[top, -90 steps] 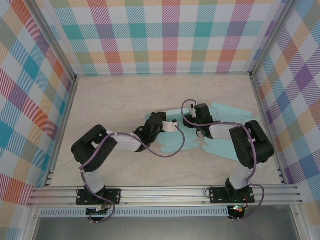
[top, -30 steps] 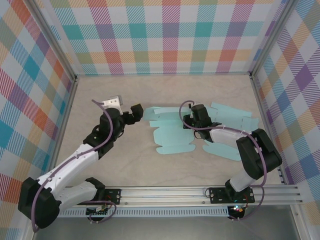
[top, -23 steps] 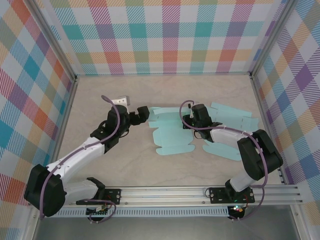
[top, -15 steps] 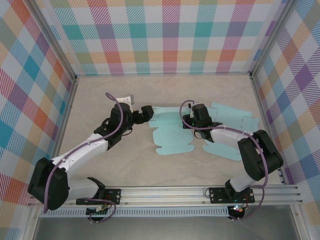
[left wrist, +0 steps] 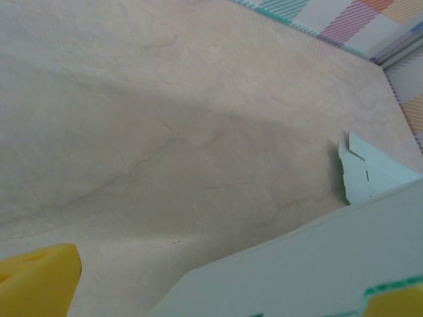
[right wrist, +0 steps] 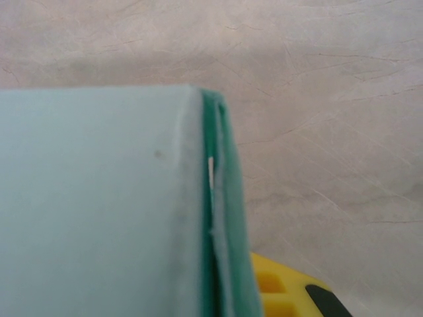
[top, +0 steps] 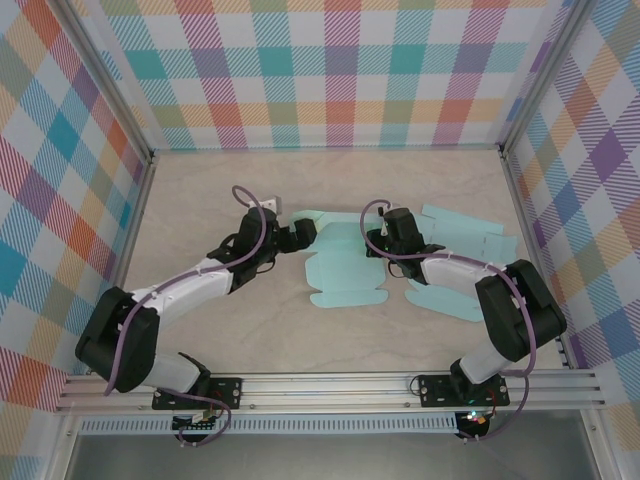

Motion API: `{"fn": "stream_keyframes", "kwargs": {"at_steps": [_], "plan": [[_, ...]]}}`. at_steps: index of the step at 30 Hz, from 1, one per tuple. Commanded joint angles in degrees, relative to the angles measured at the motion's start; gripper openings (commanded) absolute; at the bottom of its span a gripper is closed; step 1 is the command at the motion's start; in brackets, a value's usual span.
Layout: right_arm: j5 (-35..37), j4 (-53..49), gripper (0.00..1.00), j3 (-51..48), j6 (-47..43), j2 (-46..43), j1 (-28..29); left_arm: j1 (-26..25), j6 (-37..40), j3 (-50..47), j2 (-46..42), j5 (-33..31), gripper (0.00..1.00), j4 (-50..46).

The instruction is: Fold the paper box

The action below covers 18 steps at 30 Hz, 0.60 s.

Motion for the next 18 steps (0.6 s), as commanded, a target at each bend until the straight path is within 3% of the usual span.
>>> {"fn": "stream_keyframes", "kwargs": {"at_steps": [1,11,18], "plan": [[1.3,-1.4,0.0,1.7,0.0,-0.7,1.2,-0.9,-1.1,2.8,2.2,0.8,1.0,4.7],[9.4,-6.5,0.0,5.0,1.6,1.1,5.5,-3.0,-4.8,4.1,8.1,-1.9,1.0,10.6],[15.4,-8.7,0.0,5.2,4.9,1.0,6.2,-3.1,-6.9,-0.9,3.3,-10.5,1.0,9.0]]}}
